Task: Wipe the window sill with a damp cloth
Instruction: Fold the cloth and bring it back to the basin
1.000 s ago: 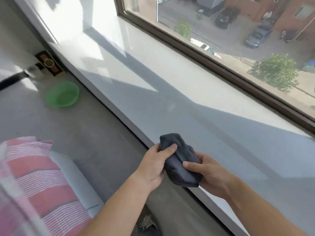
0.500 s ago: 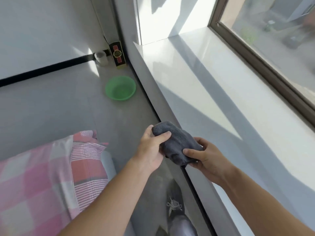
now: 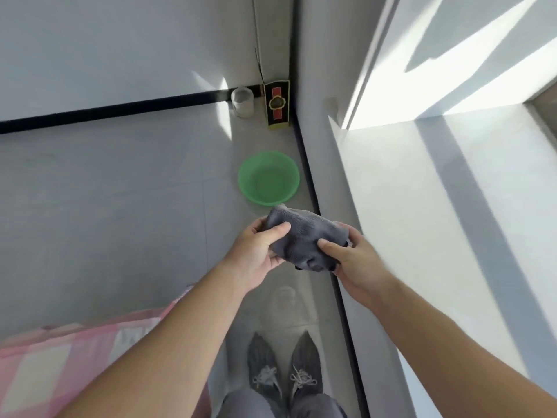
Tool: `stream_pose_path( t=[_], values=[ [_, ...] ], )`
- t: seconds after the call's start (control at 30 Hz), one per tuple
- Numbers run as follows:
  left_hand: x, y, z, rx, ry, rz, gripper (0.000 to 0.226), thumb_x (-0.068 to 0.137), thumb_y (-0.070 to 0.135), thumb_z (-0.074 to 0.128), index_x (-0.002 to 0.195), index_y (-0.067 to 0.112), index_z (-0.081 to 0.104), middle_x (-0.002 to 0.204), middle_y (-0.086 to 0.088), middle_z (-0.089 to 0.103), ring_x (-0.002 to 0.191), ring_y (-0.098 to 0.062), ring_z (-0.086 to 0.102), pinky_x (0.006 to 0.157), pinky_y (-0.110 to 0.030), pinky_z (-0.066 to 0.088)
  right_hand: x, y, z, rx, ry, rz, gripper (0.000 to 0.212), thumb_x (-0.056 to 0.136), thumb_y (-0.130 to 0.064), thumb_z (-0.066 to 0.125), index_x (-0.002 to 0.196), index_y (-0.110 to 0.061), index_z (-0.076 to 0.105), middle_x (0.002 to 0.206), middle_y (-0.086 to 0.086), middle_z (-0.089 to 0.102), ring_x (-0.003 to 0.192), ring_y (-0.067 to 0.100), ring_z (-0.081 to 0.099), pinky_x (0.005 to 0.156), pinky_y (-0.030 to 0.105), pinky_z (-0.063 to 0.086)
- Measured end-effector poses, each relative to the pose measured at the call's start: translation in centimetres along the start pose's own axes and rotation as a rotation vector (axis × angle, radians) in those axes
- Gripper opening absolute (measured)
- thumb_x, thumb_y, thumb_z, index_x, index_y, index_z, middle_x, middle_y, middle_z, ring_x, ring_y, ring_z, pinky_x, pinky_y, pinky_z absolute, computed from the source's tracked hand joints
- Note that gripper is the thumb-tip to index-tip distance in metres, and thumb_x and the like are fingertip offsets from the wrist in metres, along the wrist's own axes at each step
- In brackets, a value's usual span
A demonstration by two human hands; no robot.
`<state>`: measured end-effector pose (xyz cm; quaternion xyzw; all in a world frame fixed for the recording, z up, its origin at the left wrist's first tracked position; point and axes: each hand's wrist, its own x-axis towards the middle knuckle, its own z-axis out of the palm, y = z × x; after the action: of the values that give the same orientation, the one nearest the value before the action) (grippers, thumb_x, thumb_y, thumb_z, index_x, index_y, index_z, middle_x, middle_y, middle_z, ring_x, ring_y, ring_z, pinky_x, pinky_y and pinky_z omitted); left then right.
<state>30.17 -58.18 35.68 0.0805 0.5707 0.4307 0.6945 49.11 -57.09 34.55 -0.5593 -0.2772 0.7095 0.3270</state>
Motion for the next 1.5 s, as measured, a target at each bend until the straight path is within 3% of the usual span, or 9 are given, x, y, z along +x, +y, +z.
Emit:
stream_pose_path(
  t=[0.17, 0.43, 0.53, 0.67, 0.87, 1.07, 1.2, 1.37, 1.5],
  values=[
    [7.5, 6.6, -2.4, 0.058, 0.123, 0.053, 0.029, 0.091, 0.008, 0.067, 0.119, 0.010, 0.061, 0.119, -0.011, 0.071, 0.110, -0.030, 0.068, 0.091, -0.048, 0.057, 9.6, -3.0, 4.8, -0.148, 0.020, 0.048, 0.028, 0.096, -0.005, 0.060, 0.118, -0.022, 0.061, 0.104, 0.006, 0.073, 0.086, 0.023, 0.074, 0.062, 0.034, 0.058],
    [21.4, 15.8, -6.9, 0.302, 0.192, 0.098, 0.019, 0.093, 0.012, 0.066, 0.111, 0.015, 0.067, 0.107, -0.004, 0.073, 0.098, -0.020, 0.071, 0.070, -0.031, 0.058, 23.8, -4.6, 12.3, -0.311, 0.208, 0.114, 0.036, 0.071, -0.047, 0.071, 0.099, -0.024, 0.066, 0.097, 0.004, 0.076, 0.089, 0.025, 0.075, 0.080, 0.052, 0.061],
    [26.7, 18.7, -7.9, 0.321, 0.167, 0.041, 0.015, 0.093, 0.011, 0.066, 0.104, 0.020, 0.069, 0.104, -0.003, 0.074, 0.088, -0.014, 0.072, 0.065, -0.027, 0.058, 28.9, -4.8, 13.7, -0.187, 0.240, 0.157, 0.012, 0.087, -0.025, 0.070, 0.099, -0.024, 0.068, 0.100, 0.007, 0.076, 0.094, 0.028, 0.074, 0.086, 0.050, 0.060],
    [33.9, 21.5, -8.5, 0.432, 0.175, -0.018, 0.017, 0.092, 0.010, 0.066, 0.108, 0.015, 0.069, 0.109, -0.009, 0.073, 0.095, -0.024, 0.071, 0.073, -0.035, 0.060, 35.4, -5.2, 14.3, -0.068, 0.258, 0.234, 0.021, 0.094, -0.002, 0.062, 0.109, -0.016, 0.067, 0.103, 0.012, 0.074, 0.095, 0.030, 0.074, 0.077, 0.041, 0.063],
    [44.1, 23.1, -9.6, 0.622, 0.182, -0.061, 0.014, 0.088, 0.014, 0.069, 0.102, 0.013, 0.070, 0.100, -0.011, 0.074, 0.097, -0.032, 0.071, 0.086, -0.051, 0.059, 44.8, -3.4, 14.1, -0.129, 0.335, 0.322, 0.019, 0.090, -0.007, 0.070, 0.107, -0.015, 0.071, 0.098, 0.011, 0.076, 0.087, 0.029, 0.076, 0.077, 0.043, 0.063],
    [54.3, 22.7, -12.4, 0.886, 0.114, -0.059, 0.012, 0.085, 0.017, 0.073, 0.097, 0.016, 0.074, 0.091, -0.001, 0.075, 0.087, -0.021, 0.071, 0.082, -0.036, 0.056, 53.4, 1.3, 14.5, -0.043, 0.445, 0.475, 0.033, 0.087, -0.007, 0.074, 0.119, -0.008, 0.066, 0.107, 0.012, 0.073, 0.086, 0.025, 0.075, 0.062, 0.028, 0.057],
    [62.7, 20.8, -15.2, 1.033, 0.022, -0.111, 0.015, 0.084, 0.018, 0.074, 0.099, 0.014, 0.074, 0.084, 0.001, 0.072, 0.075, -0.013, 0.067, 0.067, -0.024, 0.051, 59.7, 6.1, 14.9, 0.032, 0.573, 0.511, 0.028, 0.088, -0.004, 0.072, 0.114, -0.009, 0.061, 0.109, 0.013, 0.070, 0.092, 0.029, 0.072, 0.075, 0.035, 0.060],
    [71.4, 17.7, -18.2, 1.142, -0.084, -0.194, 0.026, 0.081, 0.020, 0.078, 0.104, 0.008, 0.074, 0.094, -0.007, 0.076, 0.087, -0.024, 0.072, 0.086, -0.039, 0.059, 66.6, 12.9, 15.4, 0.047, 0.788, 0.482, 0.033, 0.084, -0.008, 0.077, 0.114, -0.016, 0.067, 0.101, 0.010, 0.072, 0.091, 0.030, 0.072, 0.088, 0.045, 0.060],
    [77.8, 14.1, -19.9, 1.255, -0.132, -0.183, 0.032, 0.073, 0.029, 0.080, 0.102, 0.017, 0.075, 0.094, -0.007, 0.076, 0.086, -0.026, 0.073, 0.084, -0.042, 0.060, 70.5, 18.7, 15.7, 0.083, 0.920, 0.460, 0.032, 0.083, -0.009, 0.077, 0.114, -0.013, 0.068, 0.096, 0.008, 0.072, 0.090, 0.030, 0.072, 0.087, 0.046, 0.060]
  ],
)
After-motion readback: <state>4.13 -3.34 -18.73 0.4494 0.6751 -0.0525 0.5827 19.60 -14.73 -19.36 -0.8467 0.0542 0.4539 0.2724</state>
